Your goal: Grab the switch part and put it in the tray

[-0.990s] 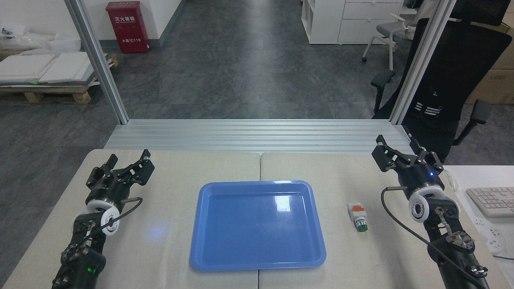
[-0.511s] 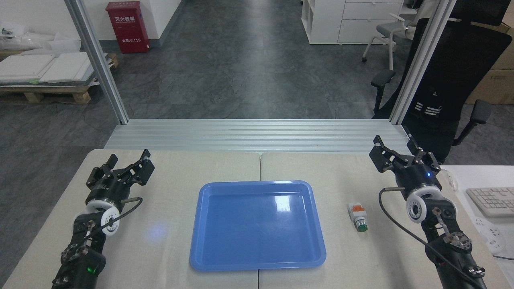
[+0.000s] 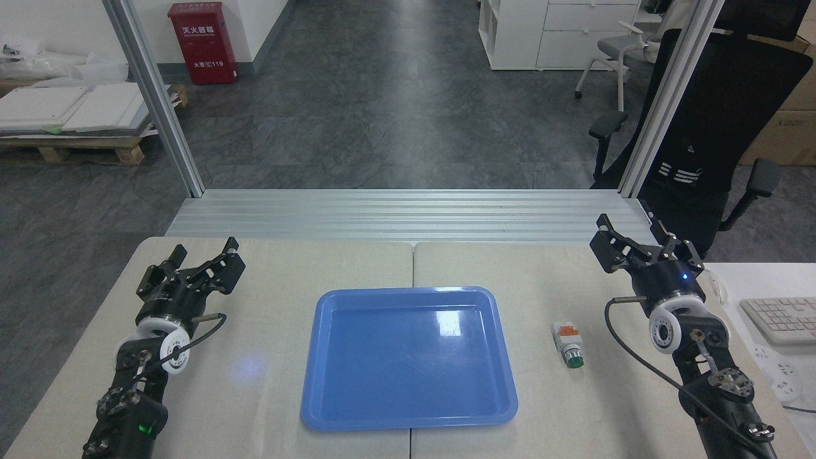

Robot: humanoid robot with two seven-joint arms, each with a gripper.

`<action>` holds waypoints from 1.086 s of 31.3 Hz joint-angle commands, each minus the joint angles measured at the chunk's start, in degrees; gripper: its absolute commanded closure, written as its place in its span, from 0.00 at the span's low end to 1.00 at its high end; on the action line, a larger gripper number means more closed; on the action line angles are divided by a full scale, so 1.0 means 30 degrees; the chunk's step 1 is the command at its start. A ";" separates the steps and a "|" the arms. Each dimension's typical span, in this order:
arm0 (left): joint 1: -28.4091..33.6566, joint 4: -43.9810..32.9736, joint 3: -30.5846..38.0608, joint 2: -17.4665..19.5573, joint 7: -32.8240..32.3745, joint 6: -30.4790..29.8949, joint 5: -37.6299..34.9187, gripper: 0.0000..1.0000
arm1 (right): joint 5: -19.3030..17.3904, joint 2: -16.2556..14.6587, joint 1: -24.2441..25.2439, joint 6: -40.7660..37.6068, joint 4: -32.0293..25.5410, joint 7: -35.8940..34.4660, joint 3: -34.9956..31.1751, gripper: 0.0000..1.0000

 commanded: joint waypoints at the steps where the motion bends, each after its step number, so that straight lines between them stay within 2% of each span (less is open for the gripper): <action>1: 0.0000 0.0000 0.0000 0.0000 -0.0026 0.0002 0.0000 0.00 | 0.0000 -0.0018 -0.0011 -0.0008 -0.0014 -0.0004 -0.0022 0.01; 34: 0.0000 0.0000 0.0000 0.0000 -0.0026 0.0002 0.0000 0.00 | 0.0000 0.0011 0.0048 -0.0096 -0.0073 -0.0004 0.0066 0.01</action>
